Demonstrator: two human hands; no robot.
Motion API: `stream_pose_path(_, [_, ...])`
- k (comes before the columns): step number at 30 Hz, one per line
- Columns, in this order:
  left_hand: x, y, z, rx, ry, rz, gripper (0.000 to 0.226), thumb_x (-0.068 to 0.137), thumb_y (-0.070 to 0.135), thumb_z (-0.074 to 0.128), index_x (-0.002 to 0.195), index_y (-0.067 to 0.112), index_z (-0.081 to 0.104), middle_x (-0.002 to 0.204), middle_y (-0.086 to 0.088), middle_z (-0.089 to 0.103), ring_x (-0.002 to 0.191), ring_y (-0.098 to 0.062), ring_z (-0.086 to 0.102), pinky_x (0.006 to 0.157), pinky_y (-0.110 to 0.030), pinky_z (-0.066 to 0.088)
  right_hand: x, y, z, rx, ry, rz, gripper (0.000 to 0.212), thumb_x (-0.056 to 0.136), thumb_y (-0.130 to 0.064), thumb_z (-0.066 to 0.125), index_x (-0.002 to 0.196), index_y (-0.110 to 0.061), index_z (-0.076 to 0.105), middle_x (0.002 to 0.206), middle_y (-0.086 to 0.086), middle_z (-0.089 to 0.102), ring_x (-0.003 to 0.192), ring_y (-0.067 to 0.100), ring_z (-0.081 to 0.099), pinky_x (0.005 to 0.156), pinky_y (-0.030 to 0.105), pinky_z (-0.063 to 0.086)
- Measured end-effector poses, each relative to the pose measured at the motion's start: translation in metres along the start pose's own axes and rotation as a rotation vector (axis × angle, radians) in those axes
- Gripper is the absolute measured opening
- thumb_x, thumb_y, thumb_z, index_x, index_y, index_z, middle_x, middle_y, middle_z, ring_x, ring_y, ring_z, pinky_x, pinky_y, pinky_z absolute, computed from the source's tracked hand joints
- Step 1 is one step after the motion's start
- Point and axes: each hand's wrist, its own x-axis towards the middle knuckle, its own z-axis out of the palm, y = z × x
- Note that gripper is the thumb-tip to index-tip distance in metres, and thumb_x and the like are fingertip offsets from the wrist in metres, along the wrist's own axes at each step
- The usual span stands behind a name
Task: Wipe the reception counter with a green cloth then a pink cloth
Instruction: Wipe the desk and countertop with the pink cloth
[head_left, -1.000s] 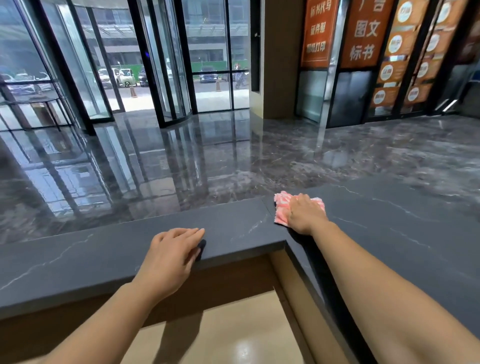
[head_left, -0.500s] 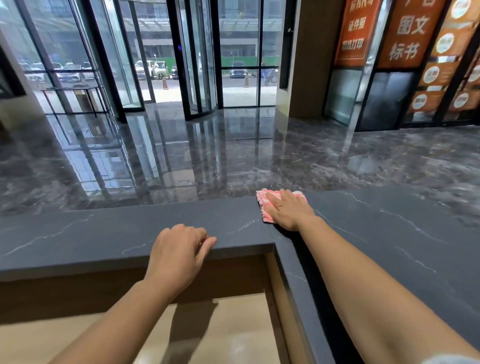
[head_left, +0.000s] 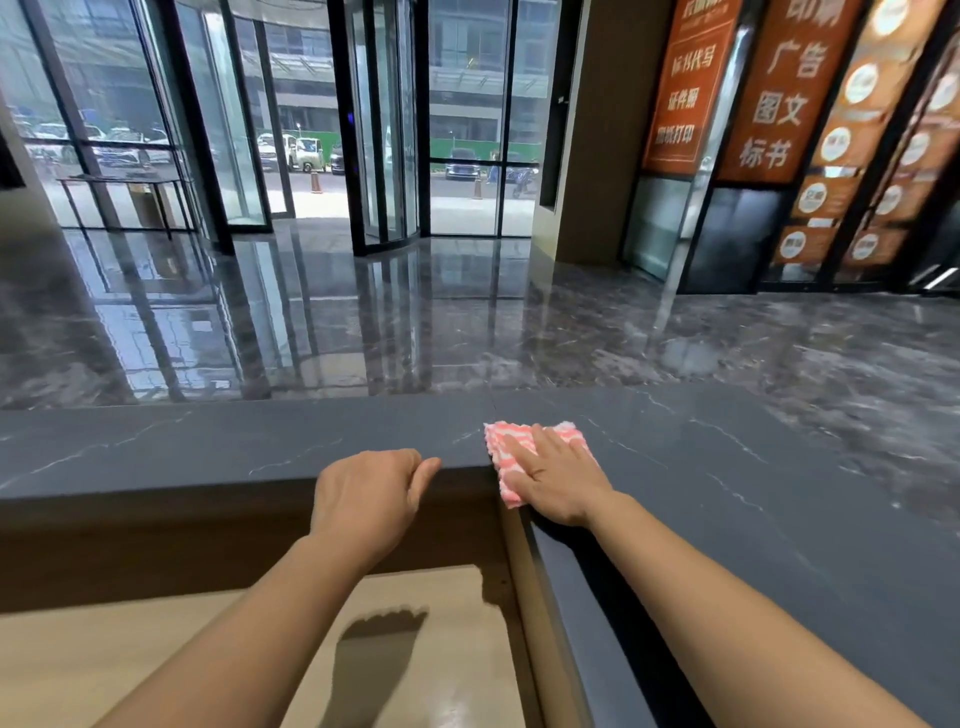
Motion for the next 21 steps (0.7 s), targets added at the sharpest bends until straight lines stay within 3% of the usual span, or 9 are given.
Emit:
stream_pose_path(7, [-0.026,0.032,0.014,-0.088,0.020,-0.022,0.041,0.099,0.053,0.034,0.075,0.027,0.054,0.070,0.006,0.060,0.072,-0.014,0.062,0.061,-0.028,0.049,-0.066,-0.003,0.002,0.003,-0.042,-0.088,0.054,0.103,-0.047,0.022,0.154,-0.039,0.004,0.163,0.002,-0.011,0.149,0.016,-0.014,0.120,0.040,-0.010])
stream_pose_path(13, [-0.031,0.048,0.011,-0.086,0.043,-0.005,0.043,0.098,0.054,0.033,0.074,0.026,0.055,0.069,0.006,0.060,0.073,-0.014,0.063,0.060,-0.028,0.048,-0.060,0.004,0.005,-0.023,-0.037,-0.158,0.054,0.103,-0.049,0.020,0.154,-0.039,0.005,0.163,0.002,-0.010,0.150,0.017,-0.012,0.120,0.040,-0.009])
stream_pose_path(17, [-0.018,0.065,0.014,-0.046,0.027,-0.036,0.043,0.098,0.053,0.033,0.070,0.026,0.050,0.074,0.004,0.065,0.077,-0.018,0.064,0.055,-0.029,0.035,-0.040,0.019,0.000,-0.023,-0.026,-0.235,0.053,0.103,-0.050,0.018,0.153,-0.039,0.004,0.163,0.002,-0.008,0.150,0.017,-0.009,0.121,0.039,-0.008])
stream_pose_path(21, [0.000,0.095,0.029,-0.050,0.012,-0.037,0.039,0.099,0.047,0.034,0.077,0.025,0.057,0.083,0.000,0.068,0.087,-0.021,0.060,0.064,-0.032,0.037,-0.010,0.039,-0.003,-0.011,-0.019,-0.302,0.055,0.103,-0.049,0.019,0.154,-0.038,0.003,0.163,0.001,-0.006,0.150,0.016,-0.008,0.120,0.038,-0.008])
